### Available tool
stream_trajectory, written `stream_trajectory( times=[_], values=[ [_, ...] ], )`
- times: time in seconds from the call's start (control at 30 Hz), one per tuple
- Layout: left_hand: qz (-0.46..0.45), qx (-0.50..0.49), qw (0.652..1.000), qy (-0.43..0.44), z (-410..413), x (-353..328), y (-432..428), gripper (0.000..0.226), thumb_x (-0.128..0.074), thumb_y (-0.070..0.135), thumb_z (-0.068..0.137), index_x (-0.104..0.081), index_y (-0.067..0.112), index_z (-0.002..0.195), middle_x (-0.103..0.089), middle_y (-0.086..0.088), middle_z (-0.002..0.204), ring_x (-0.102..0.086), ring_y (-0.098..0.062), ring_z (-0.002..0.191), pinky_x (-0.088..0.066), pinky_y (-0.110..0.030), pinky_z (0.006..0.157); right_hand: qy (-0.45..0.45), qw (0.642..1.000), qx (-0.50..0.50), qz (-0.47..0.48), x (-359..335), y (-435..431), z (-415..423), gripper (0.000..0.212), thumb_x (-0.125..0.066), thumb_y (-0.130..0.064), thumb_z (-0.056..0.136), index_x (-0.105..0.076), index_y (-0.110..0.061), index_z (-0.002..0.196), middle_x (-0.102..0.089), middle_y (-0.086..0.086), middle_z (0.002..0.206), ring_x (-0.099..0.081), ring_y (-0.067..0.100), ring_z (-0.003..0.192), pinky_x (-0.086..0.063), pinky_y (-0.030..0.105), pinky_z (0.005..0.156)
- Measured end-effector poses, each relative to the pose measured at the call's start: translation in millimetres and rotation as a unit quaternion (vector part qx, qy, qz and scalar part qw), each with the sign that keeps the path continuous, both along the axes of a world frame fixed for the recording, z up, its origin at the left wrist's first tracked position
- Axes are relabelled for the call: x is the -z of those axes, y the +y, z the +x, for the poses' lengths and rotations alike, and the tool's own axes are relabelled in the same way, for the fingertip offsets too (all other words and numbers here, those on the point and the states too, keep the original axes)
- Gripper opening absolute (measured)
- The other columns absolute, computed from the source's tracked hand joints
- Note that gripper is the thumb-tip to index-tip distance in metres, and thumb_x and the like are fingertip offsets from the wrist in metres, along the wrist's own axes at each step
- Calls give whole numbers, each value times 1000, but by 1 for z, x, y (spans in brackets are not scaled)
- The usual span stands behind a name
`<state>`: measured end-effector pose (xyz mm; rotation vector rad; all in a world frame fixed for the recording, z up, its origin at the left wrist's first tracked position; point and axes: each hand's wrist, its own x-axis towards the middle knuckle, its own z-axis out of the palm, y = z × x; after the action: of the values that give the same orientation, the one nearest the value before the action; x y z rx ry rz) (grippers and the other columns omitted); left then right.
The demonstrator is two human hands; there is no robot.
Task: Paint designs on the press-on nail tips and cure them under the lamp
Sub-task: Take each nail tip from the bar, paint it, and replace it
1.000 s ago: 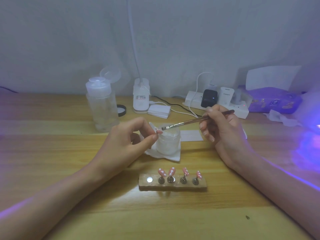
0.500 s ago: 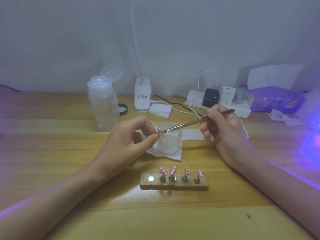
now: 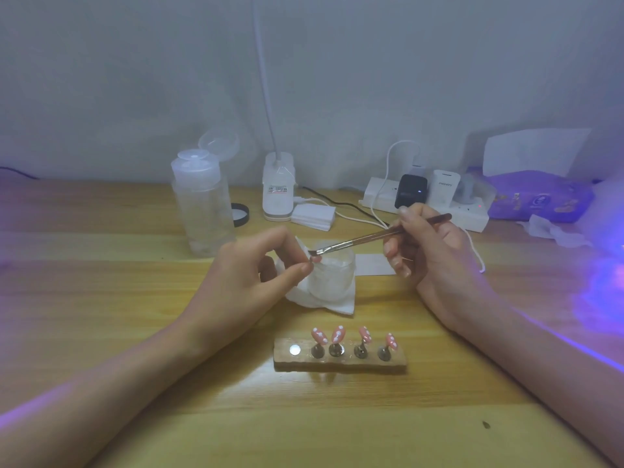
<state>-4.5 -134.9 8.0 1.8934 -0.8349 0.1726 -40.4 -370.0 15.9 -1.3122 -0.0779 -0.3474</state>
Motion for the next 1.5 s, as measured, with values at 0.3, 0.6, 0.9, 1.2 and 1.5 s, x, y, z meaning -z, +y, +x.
stream_trajectory(
  times=[0.3,0.6,0.9,1.2,1.5],
  values=[
    [-2,-4,998,-58,-1,-1,0,18,-70,11,91,-62,23,79,-63,12,80,-47,-2,55,-33,-7,56,-6,1000,-11,10,-2,2,-2,22,-57,-29,91,-47,-14,77,-58,1,54,-48,9,45,-37,16,42],
    [-2,-5,997,-73,1,0,0,11,-70,25,89,-63,29,82,-63,12,82,-47,-4,57,-34,-9,55,-10,999,-16,33,-4,3,-3,21,-58,-29,89,-52,-18,72,-58,1,54,-49,8,44,-37,15,41],
    [-6,-1,998,-70,1,1,1,9,-69,28,90,-63,28,82,-64,10,84,-48,-4,57,-35,-10,55,-21,1000,4,21,-2,0,-1,23,-58,-28,92,-49,-16,74,-58,0,53,-48,8,45,-37,16,42],
    [-9,-5,999,-44,1,-1,0,12,-68,26,91,-62,31,82,-64,8,84,-45,-5,56,-34,-11,56,-20,999,24,29,0,-4,1,25,-58,-25,97,-51,-17,74,-59,1,55,-51,8,48,-39,16,44],
    [-101,17,991,81,2,-5,2,8,-65,35,87,-65,30,80,-66,14,73,-49,1,46,-35,-8,44,9,996,75,44,-1,-6,3,29,-50,-15,100,-47,-17,72,-54,0,51,-46,7,44,-36,15,41]
  ],
)
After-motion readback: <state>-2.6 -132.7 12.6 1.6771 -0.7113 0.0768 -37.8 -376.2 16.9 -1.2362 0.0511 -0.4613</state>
